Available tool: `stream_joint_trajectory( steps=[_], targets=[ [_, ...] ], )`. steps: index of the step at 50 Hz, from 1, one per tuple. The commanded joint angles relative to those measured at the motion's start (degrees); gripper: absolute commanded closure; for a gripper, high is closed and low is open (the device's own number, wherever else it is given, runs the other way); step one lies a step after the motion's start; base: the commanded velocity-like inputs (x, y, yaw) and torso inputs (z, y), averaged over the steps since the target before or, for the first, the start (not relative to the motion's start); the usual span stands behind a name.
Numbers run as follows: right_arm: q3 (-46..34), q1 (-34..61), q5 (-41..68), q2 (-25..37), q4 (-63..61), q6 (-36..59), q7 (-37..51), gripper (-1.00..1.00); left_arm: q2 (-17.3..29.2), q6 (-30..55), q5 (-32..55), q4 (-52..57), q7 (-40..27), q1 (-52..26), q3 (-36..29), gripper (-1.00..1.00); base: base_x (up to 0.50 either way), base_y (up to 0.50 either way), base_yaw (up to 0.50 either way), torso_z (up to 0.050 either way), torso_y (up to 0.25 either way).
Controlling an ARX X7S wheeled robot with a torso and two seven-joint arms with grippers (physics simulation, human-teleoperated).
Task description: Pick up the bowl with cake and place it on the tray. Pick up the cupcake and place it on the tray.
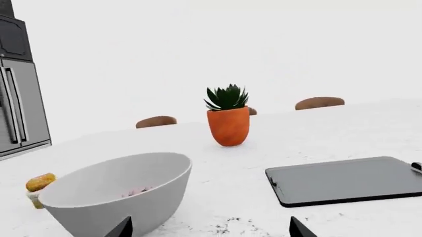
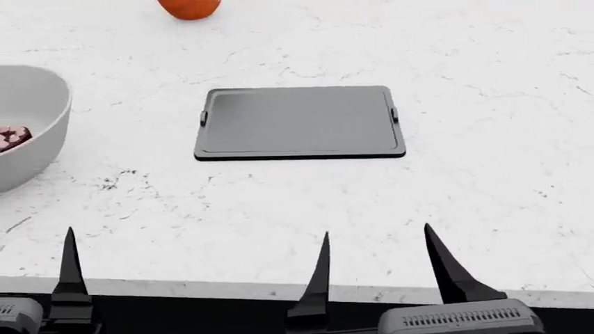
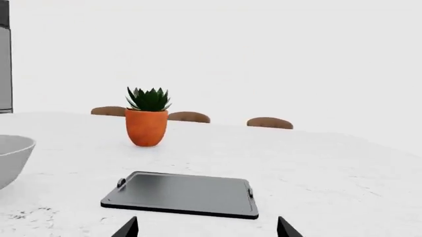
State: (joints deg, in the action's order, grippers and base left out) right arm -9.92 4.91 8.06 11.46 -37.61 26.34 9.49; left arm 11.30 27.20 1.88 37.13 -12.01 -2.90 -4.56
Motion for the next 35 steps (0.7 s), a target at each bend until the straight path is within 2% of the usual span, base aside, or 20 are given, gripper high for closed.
stream_joint_trajectory(
  steps=[1,17,35],
  targets=[
    [-1.41,0.24,0.07,0.64,0.51,0.65,-0.08,-1.00,0.75,-2.15,1.04,-0.16,-0.17,0.95,0.27,-1.00,0.00,0.50,0.00,0.000,0.000],
    [-2.28,0.41,0.34,0.49,2.45,0.55,0.84,-1.00,1.99,-0.98,3.10,2.87,0.24,1.67,0.03,-1.00,0.00,0.50,0.00,0.000,0.000],
    [-2.83,1.45,0.62,0.86,-1.74,1.69,2.05,-1.00,2.60,-1.67,4.07,3.37,-0.16,1.92,-0.72,-1.00,0.00,0.50,0.00,0.000,0.000]
  ],
)
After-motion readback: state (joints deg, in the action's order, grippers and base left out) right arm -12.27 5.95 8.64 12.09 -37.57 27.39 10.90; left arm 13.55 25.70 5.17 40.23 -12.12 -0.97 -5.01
